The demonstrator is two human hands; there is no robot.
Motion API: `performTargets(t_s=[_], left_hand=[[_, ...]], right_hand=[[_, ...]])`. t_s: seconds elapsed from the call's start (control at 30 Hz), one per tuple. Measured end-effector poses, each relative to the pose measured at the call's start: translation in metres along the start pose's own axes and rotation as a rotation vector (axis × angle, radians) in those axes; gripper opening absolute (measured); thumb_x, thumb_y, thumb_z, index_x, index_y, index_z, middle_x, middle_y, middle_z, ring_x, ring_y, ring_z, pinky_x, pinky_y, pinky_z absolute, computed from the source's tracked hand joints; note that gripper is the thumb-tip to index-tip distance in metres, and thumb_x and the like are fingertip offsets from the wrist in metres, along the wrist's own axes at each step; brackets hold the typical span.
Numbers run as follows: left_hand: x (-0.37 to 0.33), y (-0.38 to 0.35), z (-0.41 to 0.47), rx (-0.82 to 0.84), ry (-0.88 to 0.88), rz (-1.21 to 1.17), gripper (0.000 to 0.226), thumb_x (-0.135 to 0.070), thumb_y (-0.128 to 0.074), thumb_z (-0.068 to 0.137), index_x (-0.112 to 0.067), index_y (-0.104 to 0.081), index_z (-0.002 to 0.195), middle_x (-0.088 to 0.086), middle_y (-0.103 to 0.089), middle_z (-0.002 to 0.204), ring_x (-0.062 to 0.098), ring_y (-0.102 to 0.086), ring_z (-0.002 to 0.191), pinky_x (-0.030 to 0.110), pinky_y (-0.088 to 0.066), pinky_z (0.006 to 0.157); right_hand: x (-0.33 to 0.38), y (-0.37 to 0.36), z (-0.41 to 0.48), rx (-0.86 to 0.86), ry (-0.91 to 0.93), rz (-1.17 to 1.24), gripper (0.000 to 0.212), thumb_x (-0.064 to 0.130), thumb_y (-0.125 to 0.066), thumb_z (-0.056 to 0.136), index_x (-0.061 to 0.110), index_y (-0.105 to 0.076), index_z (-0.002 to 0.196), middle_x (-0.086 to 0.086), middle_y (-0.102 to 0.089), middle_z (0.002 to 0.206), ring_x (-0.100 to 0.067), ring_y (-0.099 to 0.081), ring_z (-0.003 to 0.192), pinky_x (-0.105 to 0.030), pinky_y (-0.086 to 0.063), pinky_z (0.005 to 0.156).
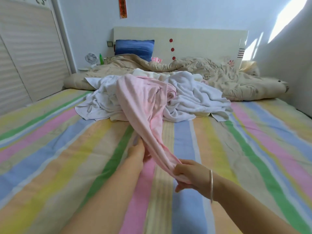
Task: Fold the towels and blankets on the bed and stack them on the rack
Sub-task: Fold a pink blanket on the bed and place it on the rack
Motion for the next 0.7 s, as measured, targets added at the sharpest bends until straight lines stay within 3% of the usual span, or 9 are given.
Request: performTargets(t_s=[0.07, 0.13, 0.2, 0.3, 0.4, 0.5, 0.57, 0.63, 0.7], left_hand=[[0.008, -0.017, -0.019, 0.108, 0.103, -0.252, 0.049, -0.053, -0.043, 0.098, -0.012, -0.058, 0.121, 0.007, -0.063, 0.113, 0.021, -0.060, 0.088, 0.029, -0.051, 0.075], [0.009, -0.025, -0.031, 0.171, 0.091, -0.262, 0.052, -0.053, -0.044, 0.098, -0.013, -0.055, 0.130, 0.007, -0.060, 0.126, 0.018, -0.056, 0.097, 0.031, -0.047, 0.083], [0.011, -0.029, -0.044, 0.201, 0.051, -0.195, 0.047, -0.053, -0.054, 0.093, -0.021, -0.057, 0.126, 0.005, -0.060, 0.127, 0.019, -0.055, 0.100, 0.033, -0.045, 0.085], [0.027, -0.026, -0.052, 0.093, 0.006, -0.096, 0.053, -0.048, -0.069, 0.084, -0.017, -0.053, 0.124, 0.007, -0.060, 0.118, 0.024, -0.058, 0.106, 0.037, -0.048, 0.092], [0.056, -0.020, -0.063, -0.007, 0.044, 0.014, 0.058, -0.051, -0.065, 0.084, -0.005, -0.054, 0.119, 0.008, -0.063, 0.110, 0.029, -0.063, 0.101, 0.046, -0.052, 0.091], [0.080, 0.000, -0.082, -0.104, 0.049, 0.036, 0.042, -0.041, -0.057, 0.093, -0.003, -0.057, 0.113, 0.012, -0.063, 0.097, 0.029, -0.063, 0.093, 0.040, -0.055, 0.078], [0.078, 0.020, -0.090, -0.175, -0.001, 0.040, 0.036, -0.028, -0.051, 0.097, -0.003, -0.057, 0.122, 0.015, -0.064, 0.113, 0.032, -0.064, 0.103, 0.041, -0.055, 0.085], [0.069, 0.028, -0.102, -0.101, 0.003, -0.090, 0.037, -0.017, -0.047, 0.097, -0.005, -0.053, 0.132, 0.012, -0.062, 0.116, 0.031, -0.064, 0.107, 0.039, -0.054, 0.090], [0.054, 0.035, -0.116, -0.027, -0.009, -0.287, 0.039, -0.007, -0.049, 0.095, -0.009, -0.053, 0.134, 0.008, -0.061, 0.103, 0.023, -0.063, 0.089, 0.036, -0.051, 0.081]], right_hand=[[-0.012, 0.011, -0.034, 0.005, -0.003, 0.011, 0.026, 0.017, -0.055, 0.063, 0.008, -0.063, 0.085, -0.004, -0.043, 0.062, -0.016, -0.043, 0.048, -0.032, -0.052, 0.060], [-0.030, 0.023, -0.066, 0.012, -0.037, 0.019, 0.030, 0.015, -0.057, 0.061, 0.006, -0.064, 0.089, -0.005, -0.044, 0.060, -0.016, -0.042, 0.046, -0.033, -0.051, 0.057], [-0.048, 0.037, -0.100, 0.022, -0.088, 0.031, 0.033, 0.012, -0.058, 0.060, 0.003, -0.063, 0.091, -0.004, -0.047, 0.056, -0.016, -0.042, 0.043, -0.033, -0.051, 0.054], [-0.068, 0.065, -0.141, 0.009, -0.144, 0.094, 0.033, 0.012, -0.063, 0.063, -0.002, -0.059, 0.092, -0.008, -0.041, 0.052, -0.017, -0.037, 0.039, -0.033, -0.050, 0.053], [-0.074, 0.092, -0.170, -0.062, -0.135, 0.199, 0.028, 0.026, -0.074, 0.073, 0.005, -0.056, 0.081, -0.005, -0.028, 0.050, -0.015, -0.024, 0.039, -0.030, -0.049, 0.054], [-0.085, 0.121, -0.182, -0.309, -0.123, 0.356, 0.020, 0.028, -0.062, 0.087, 0.009, -0.060, 0.081, -0.007, -0.044, 0.050, -0.015, -0.040, 0.042, -0.028, -0.054, 0.049], [-0.084, 0.129, -0.189, -0.424, -0.049, 0.486, 0.015, 0.024, -0.056, 0.094, 0.011, -0.063, 0.090, -0.004, -0.061, 0.057, -0.013, -0.055, 0.047, -0.024, -0.055, 0.048], [-0.085, 0.131, -0.193, -0.497, 0.025, 0.626, 0.015, 0.022, -0.054, 0.097, 0.012, -0.062, 0.089, 0.000, -0.065, 0.057, -0.010, -0.059, 0.047, -0.022, -0.055, 0.048], [-0.088, 0.127, -0.195, -0.561, 0.078, 0.752, 0.015, 0.021, -0.053, 0.098, 0.011, -0.062, 0.090, 0.001, -0.067, 0.057, -0.012, -0.060, 0.055, -0.022, -0.055, 0.048]])
Point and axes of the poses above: each hand's wrist, its own z-axis towards the middle knuckle, its own y-axis out of the back of the hand, x = y × z, the point moved 8 cm from there along z, towards the middle knuckle
